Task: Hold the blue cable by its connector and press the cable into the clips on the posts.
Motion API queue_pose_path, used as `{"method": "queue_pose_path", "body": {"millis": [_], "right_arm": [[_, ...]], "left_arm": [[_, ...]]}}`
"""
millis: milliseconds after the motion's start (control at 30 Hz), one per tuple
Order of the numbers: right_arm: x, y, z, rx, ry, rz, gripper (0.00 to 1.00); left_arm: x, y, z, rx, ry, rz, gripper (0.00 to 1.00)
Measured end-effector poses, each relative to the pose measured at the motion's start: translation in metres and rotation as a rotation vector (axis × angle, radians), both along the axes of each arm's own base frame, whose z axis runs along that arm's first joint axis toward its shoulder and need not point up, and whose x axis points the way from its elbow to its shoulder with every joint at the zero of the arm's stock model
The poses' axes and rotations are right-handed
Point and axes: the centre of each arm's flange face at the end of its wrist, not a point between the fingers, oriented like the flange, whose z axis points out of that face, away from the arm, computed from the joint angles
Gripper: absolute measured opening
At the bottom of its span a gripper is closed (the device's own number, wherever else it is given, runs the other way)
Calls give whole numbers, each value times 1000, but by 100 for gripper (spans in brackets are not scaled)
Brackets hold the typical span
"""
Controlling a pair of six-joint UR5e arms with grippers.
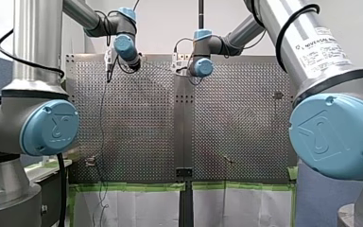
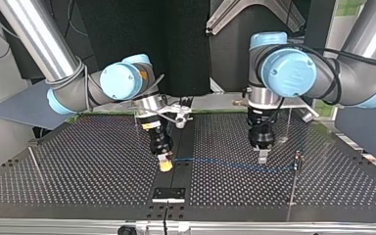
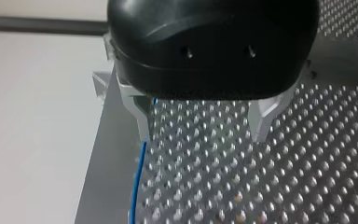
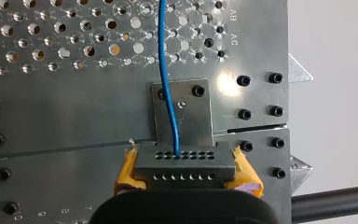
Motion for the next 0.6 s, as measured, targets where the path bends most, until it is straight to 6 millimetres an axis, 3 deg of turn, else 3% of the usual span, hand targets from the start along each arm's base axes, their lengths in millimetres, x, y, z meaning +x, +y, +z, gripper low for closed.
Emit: {"method": "queue_pose_path", "body": {"millis": [600], "right_arm": [[0, 0, -1, 1, 0, -1, 0]], "left_arm": [[13, 19, 15, -4, -34, 55, 100]]}}
